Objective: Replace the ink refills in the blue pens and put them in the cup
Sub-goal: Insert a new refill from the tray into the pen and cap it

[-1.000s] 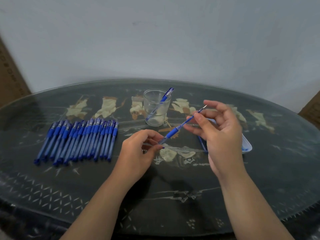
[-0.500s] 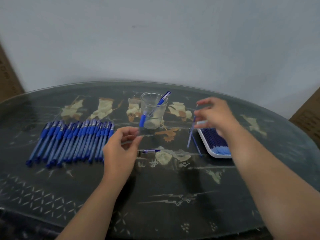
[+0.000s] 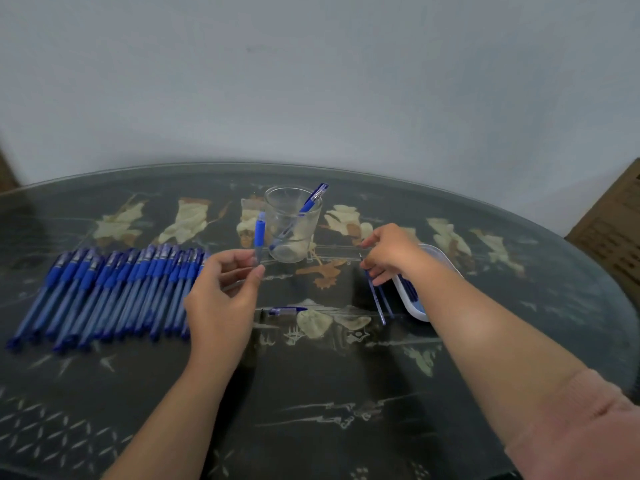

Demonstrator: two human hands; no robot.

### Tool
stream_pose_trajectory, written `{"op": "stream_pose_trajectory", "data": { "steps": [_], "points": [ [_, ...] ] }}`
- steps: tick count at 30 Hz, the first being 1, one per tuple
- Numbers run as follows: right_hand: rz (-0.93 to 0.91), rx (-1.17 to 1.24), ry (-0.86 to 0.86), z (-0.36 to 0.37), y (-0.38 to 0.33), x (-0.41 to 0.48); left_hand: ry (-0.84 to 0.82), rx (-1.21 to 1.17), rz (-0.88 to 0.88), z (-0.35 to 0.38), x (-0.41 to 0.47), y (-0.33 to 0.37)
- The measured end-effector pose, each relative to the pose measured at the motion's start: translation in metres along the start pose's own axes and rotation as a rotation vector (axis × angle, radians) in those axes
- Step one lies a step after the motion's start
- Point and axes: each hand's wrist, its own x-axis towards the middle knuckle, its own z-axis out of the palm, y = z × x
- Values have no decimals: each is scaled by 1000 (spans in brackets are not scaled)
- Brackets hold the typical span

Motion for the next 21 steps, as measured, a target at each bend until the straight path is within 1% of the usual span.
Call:
{"op": "stream_pose_trajectory", "data": {
  "steps": [10, 21],
  "points": [
    [16, -28, 69, 4, 7, 9, -19, 16, 42, -2, -4, -8],
    [-26, -227, 139, 13, 14, 22, -54, 29, 50, -1, -7, -6]
  ]
}}
